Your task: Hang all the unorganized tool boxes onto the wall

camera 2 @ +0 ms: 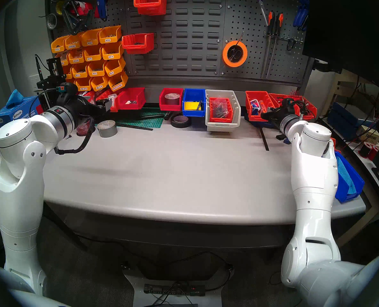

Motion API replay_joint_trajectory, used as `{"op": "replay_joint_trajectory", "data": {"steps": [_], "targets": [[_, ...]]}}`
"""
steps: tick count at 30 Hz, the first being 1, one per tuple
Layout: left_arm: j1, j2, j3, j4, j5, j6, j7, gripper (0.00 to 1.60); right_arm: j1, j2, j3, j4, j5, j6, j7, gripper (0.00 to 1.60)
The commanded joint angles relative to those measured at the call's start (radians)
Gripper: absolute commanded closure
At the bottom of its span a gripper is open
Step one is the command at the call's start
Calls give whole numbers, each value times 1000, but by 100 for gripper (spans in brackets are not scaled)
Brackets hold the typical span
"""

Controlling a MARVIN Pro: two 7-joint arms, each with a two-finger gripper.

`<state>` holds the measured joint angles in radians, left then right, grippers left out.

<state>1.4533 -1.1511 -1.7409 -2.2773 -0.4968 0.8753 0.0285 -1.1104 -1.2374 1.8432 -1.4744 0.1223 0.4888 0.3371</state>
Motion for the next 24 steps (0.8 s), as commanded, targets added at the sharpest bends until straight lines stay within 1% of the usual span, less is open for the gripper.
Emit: {"op": "replay_joint_trajectory", "data": {"steps": [1, 11, 15, 18, 24], "targets": [[-7, -2, 0, -10, 1, -8, 2, 0, 103, 28, -9, 37, -9, -59, 2, 160], [-7, -1, 1, -10, 0, -9, 4, 0, 172, 37, -37, 158, -29, -128, 12, 160], [-7, 0, 1, -10, -1, -9, 4, 0, 191, 37, -43, 188, -33, -146, 13, 160], [-7, 0, 1, -10, -2, -10, 5, 0, 217, 33, -53, 238, -38, -175, 15, 160], [-7, 1, 1, -10, -3, -10, 6, 0, 249, 27, -65, 288, -43, -205, 16, 160]]}}
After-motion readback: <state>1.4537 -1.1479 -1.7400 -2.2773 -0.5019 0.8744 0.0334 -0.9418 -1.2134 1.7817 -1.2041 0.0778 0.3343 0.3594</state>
